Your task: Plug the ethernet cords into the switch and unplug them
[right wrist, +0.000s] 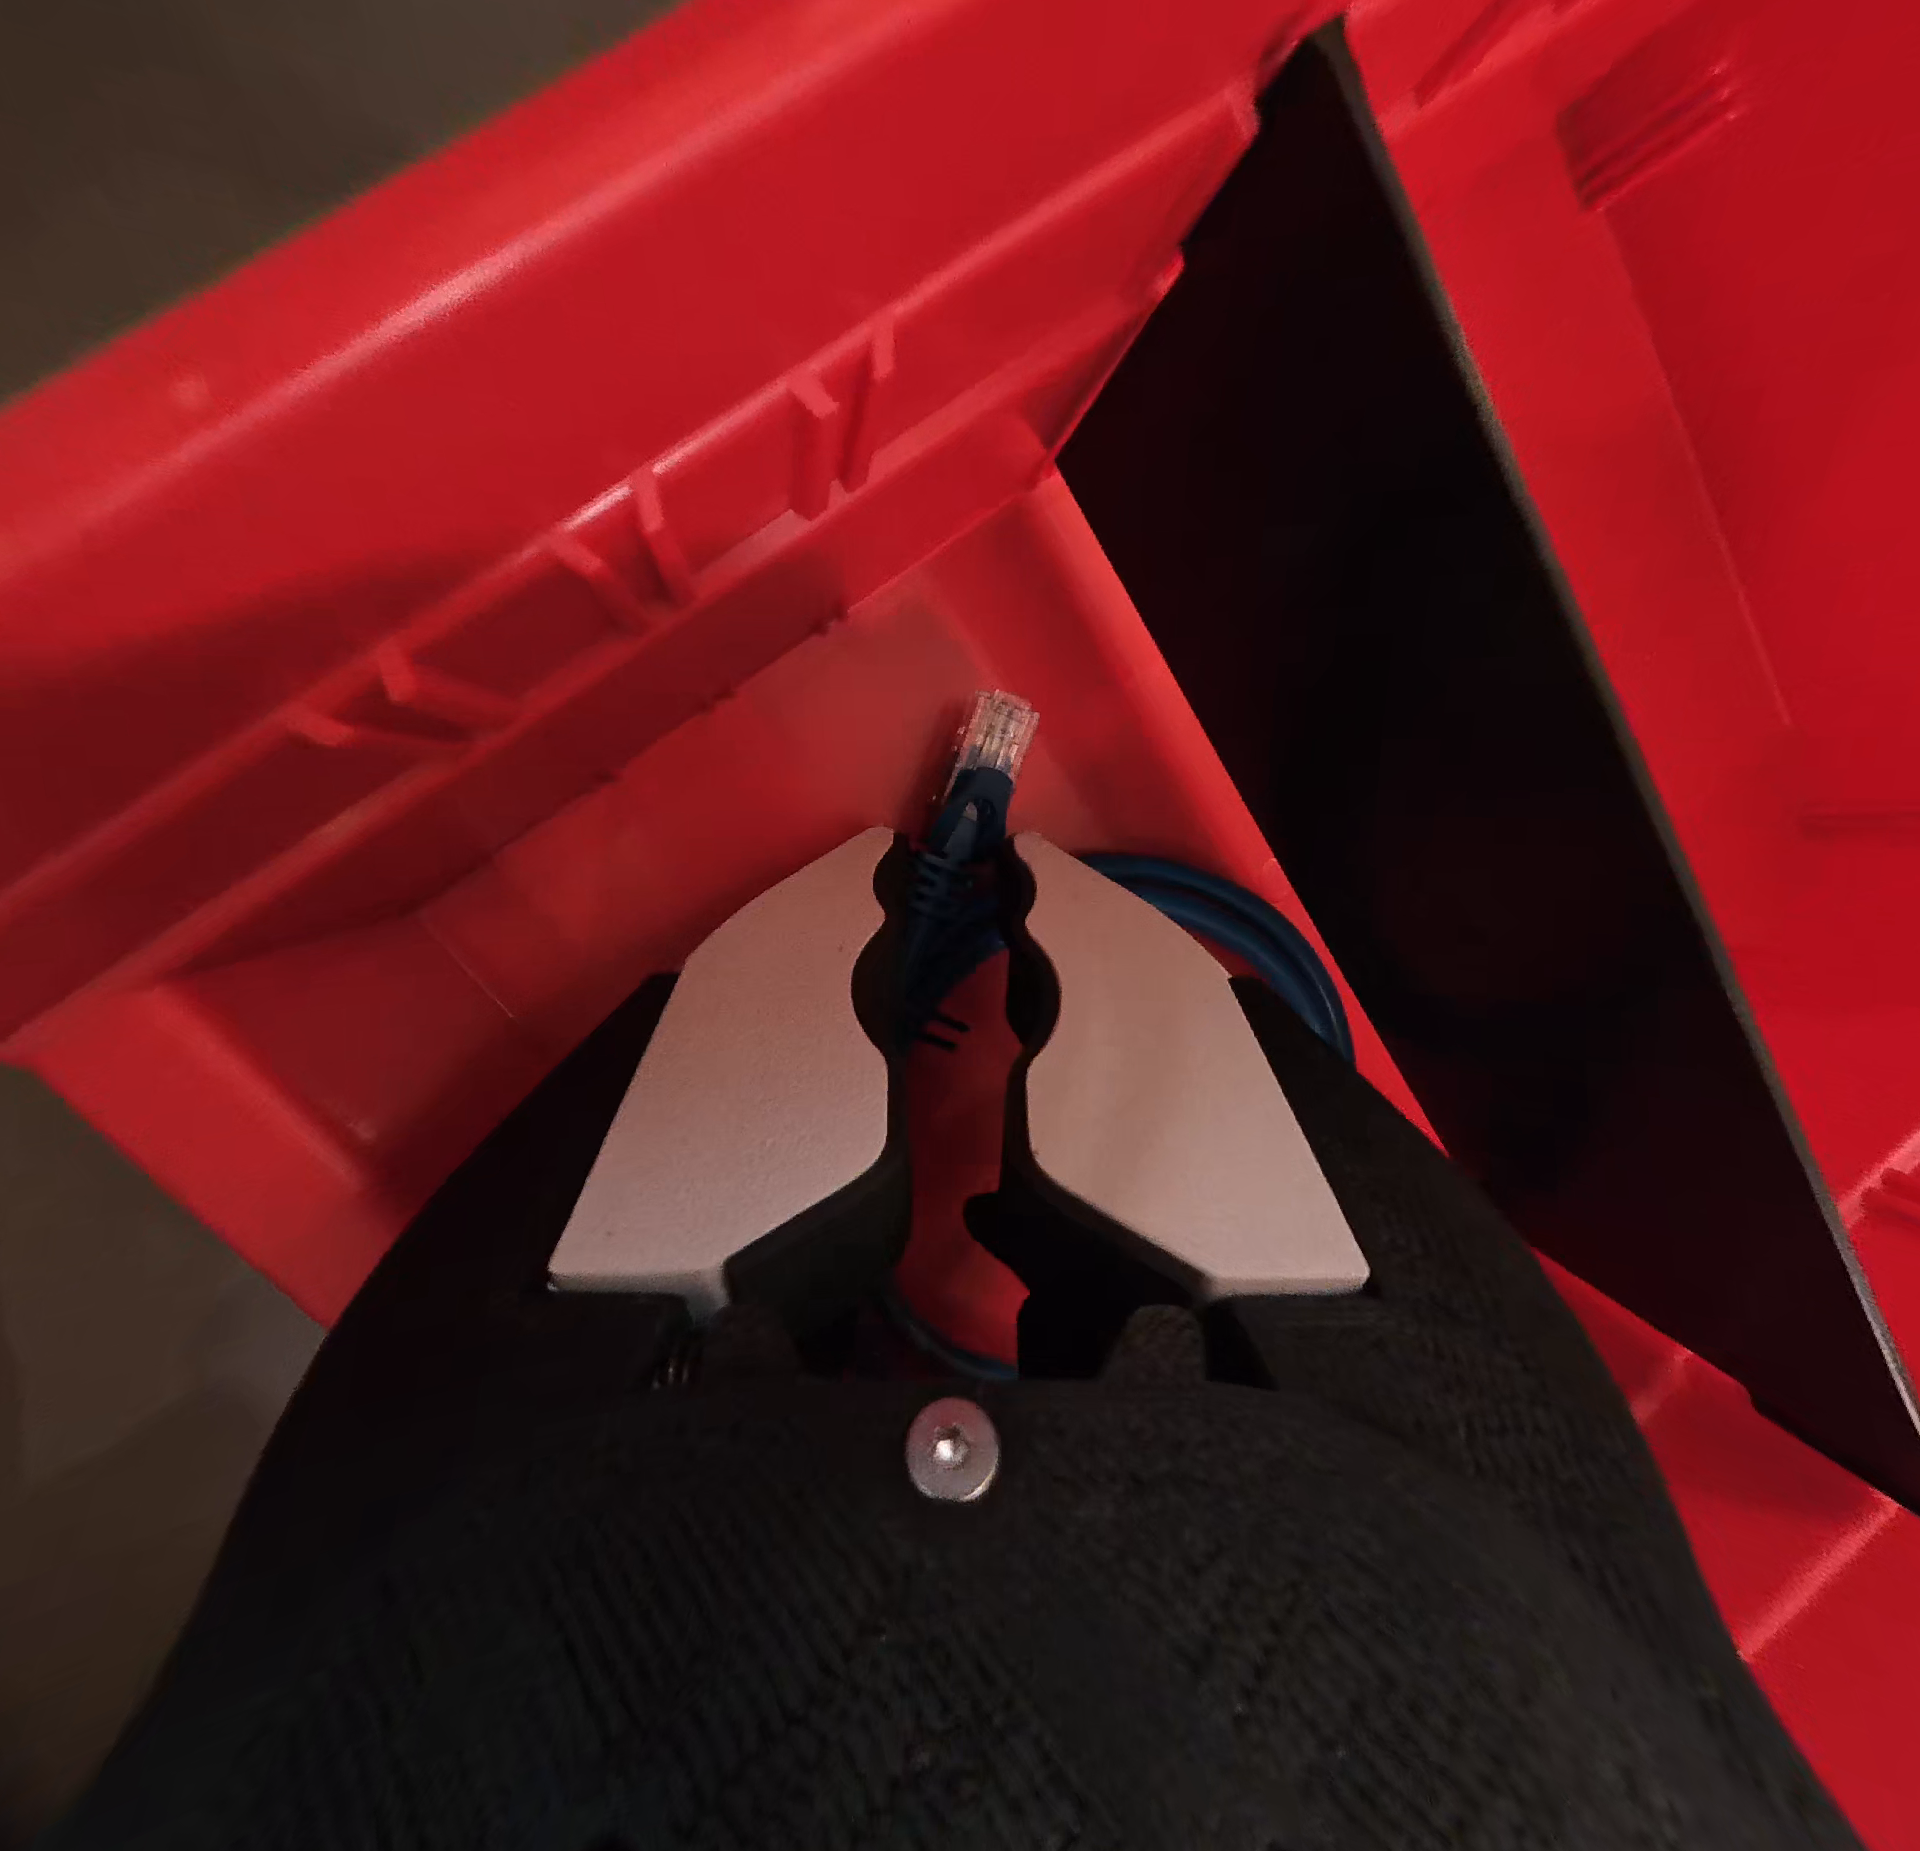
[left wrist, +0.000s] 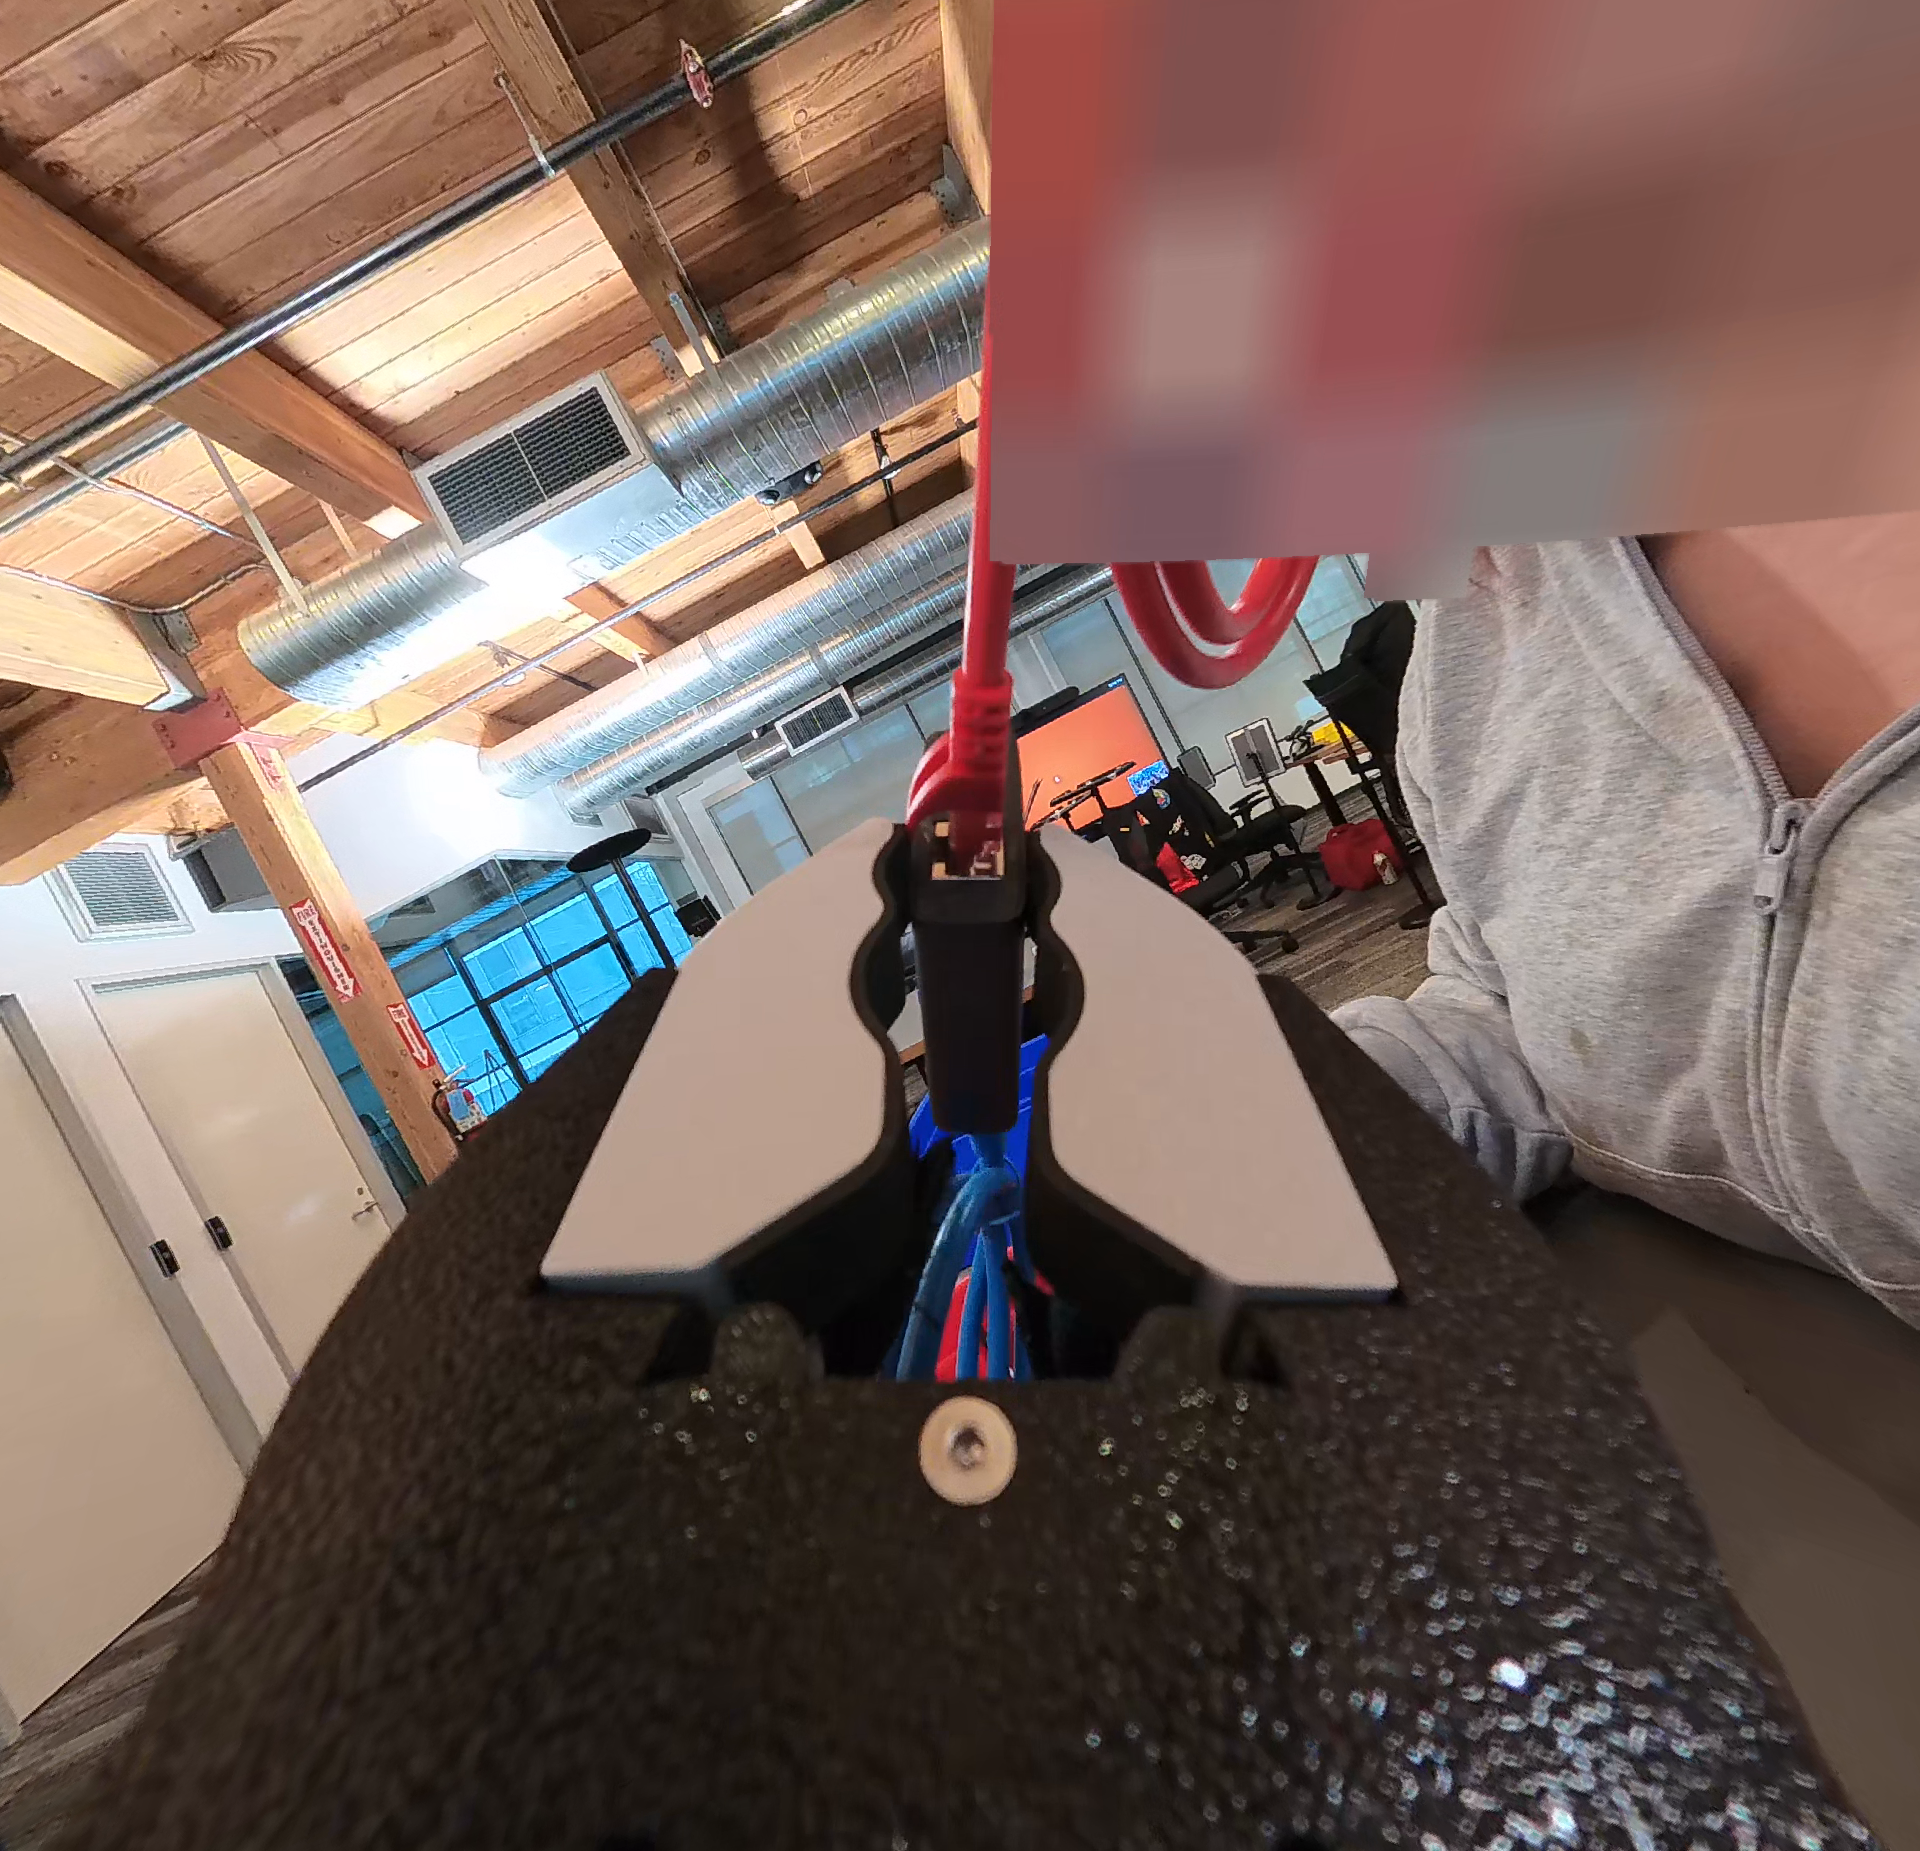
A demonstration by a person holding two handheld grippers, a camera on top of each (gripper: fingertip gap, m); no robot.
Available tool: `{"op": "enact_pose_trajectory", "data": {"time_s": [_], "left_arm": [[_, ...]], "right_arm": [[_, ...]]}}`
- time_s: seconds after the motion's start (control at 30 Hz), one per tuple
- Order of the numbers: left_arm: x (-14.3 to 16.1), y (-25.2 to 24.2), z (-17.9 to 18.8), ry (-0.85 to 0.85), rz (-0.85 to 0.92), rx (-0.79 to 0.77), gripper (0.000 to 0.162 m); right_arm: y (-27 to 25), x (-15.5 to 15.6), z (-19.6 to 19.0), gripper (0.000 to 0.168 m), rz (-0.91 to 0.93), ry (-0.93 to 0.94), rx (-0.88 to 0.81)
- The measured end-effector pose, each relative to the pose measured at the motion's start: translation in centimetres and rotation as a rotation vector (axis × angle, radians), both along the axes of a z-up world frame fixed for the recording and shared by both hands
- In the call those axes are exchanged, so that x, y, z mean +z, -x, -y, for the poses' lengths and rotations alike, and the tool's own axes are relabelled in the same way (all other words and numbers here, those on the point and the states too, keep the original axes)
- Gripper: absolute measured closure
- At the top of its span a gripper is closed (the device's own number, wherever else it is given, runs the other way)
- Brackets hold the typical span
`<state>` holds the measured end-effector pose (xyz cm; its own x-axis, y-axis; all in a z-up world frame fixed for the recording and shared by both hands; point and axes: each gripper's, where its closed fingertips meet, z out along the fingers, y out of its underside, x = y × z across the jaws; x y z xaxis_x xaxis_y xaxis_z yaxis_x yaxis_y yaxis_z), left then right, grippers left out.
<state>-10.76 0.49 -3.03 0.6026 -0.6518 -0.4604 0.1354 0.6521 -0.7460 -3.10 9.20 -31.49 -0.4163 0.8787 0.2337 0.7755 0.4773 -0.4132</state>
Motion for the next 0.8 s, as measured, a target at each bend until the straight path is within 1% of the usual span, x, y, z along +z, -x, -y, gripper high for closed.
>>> {"op": "enact_pose_trajectory", "data": {"time_s": [0.3, 0.37, 0.43, 0.53, 0.63, 0.7, 0.8], "left_arm": [[0.1, 0.2, -0.1, -0.028, 0.015, 0.010, 0.143], [0.2, 0.2, 0.1, -0.036, 0.025, -0.008, 0.143], [0.4, 0.2, 0.3, -0.045, 0.039, -0.027, 0.142], [0.5, 0.3, 0.5, -0.050, 0.049, -0.043, 0.143], [0.5, 0.3, 0.6, -0.050, 0.046, -0.045, 0.143], [0.5, 0.2, 0.6, -0.049, 0.045, -0.049, 0.143], [0.4, 0.0, 0.5, -0.046, 0.042, -0.058, 0.143]], "right_arm": [[0.0, 0.4, 0.1, 0.154, -0.039, -0.032, 0.035], [0.0, 1.3, 0.1, 0.154, -0.077, -0.020, 0.034], [0.1, 3.0, 0.0, 0.154, -0.144, 0.012, 0.023], [-0.1, 6.6, -0.1, 0.156, -0.294, 0.119, -0.004], [-0.8, 10.1, 0.2, 0.156, -0.438, 0.304, -0.022], [-1.6, 11.7, 0.5, 0.156, -0.486, 0.442, -0.013], [-2.8, 13.4, 0.3, 0.156, -0.528, 0.566, -0.003]]}}
